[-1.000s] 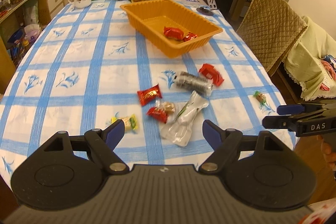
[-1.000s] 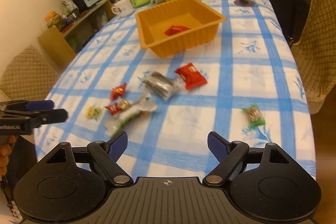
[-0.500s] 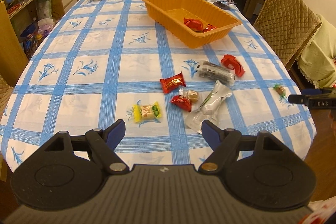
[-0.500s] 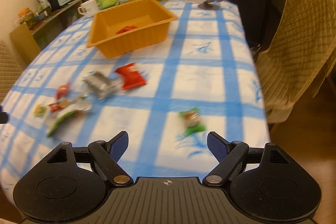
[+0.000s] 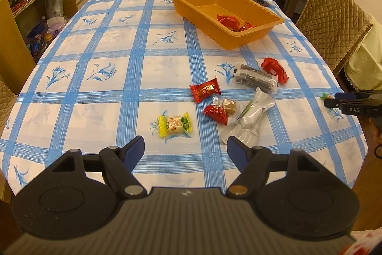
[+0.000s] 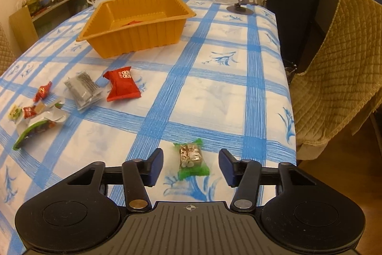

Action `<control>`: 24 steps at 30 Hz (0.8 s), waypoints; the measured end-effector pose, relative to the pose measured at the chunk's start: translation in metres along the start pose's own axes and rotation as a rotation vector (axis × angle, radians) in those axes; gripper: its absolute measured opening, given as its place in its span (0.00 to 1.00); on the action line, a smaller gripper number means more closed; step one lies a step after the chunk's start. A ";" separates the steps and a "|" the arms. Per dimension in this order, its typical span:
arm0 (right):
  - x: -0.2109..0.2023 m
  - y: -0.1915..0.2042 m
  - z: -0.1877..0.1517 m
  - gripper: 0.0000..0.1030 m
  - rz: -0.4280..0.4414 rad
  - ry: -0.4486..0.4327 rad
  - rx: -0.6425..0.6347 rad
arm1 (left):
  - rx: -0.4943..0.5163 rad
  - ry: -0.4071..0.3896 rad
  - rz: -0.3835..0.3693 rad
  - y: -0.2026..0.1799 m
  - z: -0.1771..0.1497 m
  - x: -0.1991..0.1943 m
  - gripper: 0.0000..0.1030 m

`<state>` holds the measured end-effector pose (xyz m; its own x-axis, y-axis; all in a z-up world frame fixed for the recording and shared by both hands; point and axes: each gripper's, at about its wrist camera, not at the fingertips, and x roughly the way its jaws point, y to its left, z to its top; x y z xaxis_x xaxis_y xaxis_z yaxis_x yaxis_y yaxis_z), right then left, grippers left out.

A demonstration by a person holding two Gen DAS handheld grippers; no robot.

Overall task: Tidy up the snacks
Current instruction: 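Grasp the green-labelled packet with the right tool while the left grasps the silver pouch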

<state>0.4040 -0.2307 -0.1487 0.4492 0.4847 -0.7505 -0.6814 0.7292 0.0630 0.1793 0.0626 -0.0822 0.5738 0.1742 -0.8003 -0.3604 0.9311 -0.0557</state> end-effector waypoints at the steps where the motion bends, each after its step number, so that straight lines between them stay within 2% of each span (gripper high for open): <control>1: 0.003 0.001 0.001 0.46 -0.001 0.004 -0.004 | 0.002 0.001 -0.003 -0.001 0.000 0.001 0.71; 5: 0.008 0.001 0.001 0.39 -0.002 0.012 -0.011 | 0.020 0.006 -0.020 -0.007 0.002 0.006 0.70; 8: 0.008 0.001 0.002 0.24 0.000 0.014 -0.013 | 0.039 0.007 -0.041 -0.014 0.004 0.011 0.68; 10: 0.007 0.002 0.004 0.22 -0.006 0.029 -0.006 | 0.058 0.011 -0.061 -0.020 0.006 0.015 0.66; 13: 0.001 0.001 0.006 0.21 0.016 0.032 0.035 | 0.094 0.018 -0.098 -0.031 0.009 0.023 0.66; 18: -0.016 0.001 0.010 0.21 0.047 0.003 0.096 | 0.164 0.035 -0.158 -0.051 0.015 0.040 0.58; 24: -0.030 -0.003 0.013 0.21 0.063 0.003 0.142 | 0.253 0.044 -0.195 -0.070 0.025 0.060 0.52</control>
<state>0.3997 -0.2410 -0.1175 0.4063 0.5304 -0.7440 -0.6199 0.7583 0.2020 0.2574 0.0160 -0.1115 0.5799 -0.0241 -0.8144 -0.0495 0.9967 -0.0647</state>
